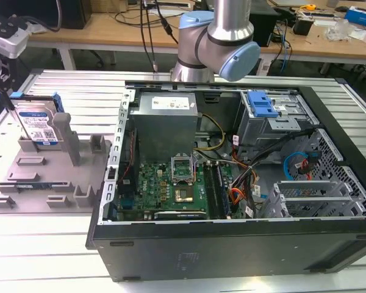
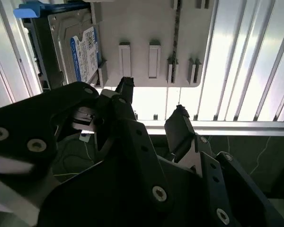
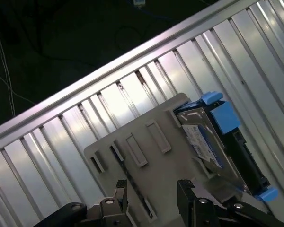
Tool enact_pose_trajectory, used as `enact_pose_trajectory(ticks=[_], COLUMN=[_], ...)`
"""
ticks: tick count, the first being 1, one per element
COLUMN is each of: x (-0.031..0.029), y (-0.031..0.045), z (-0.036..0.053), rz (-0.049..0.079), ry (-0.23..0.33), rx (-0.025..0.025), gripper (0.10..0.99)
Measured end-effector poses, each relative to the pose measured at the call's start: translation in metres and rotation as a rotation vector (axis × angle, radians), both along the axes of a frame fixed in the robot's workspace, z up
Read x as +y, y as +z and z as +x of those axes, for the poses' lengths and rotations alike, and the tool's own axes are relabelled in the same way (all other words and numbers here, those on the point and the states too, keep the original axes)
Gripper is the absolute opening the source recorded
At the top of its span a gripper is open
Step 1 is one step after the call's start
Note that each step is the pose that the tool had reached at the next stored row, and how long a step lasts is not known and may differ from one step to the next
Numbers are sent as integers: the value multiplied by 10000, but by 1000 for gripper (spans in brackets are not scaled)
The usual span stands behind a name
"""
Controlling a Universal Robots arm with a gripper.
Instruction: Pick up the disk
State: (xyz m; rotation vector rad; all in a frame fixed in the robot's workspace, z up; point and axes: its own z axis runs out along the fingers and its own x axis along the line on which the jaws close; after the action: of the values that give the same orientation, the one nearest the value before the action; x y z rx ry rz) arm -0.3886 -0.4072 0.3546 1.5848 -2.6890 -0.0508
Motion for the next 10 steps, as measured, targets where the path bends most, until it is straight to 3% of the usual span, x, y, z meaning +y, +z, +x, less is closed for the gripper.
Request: enact_pose_trajectory(ticks=[7, 10], x=[0, 0], y=[-39, -63], z=[0, 0], rz=[-21, -46], ry=[1526, 2436], rx=[-8, -24], gripper=[541, 541])
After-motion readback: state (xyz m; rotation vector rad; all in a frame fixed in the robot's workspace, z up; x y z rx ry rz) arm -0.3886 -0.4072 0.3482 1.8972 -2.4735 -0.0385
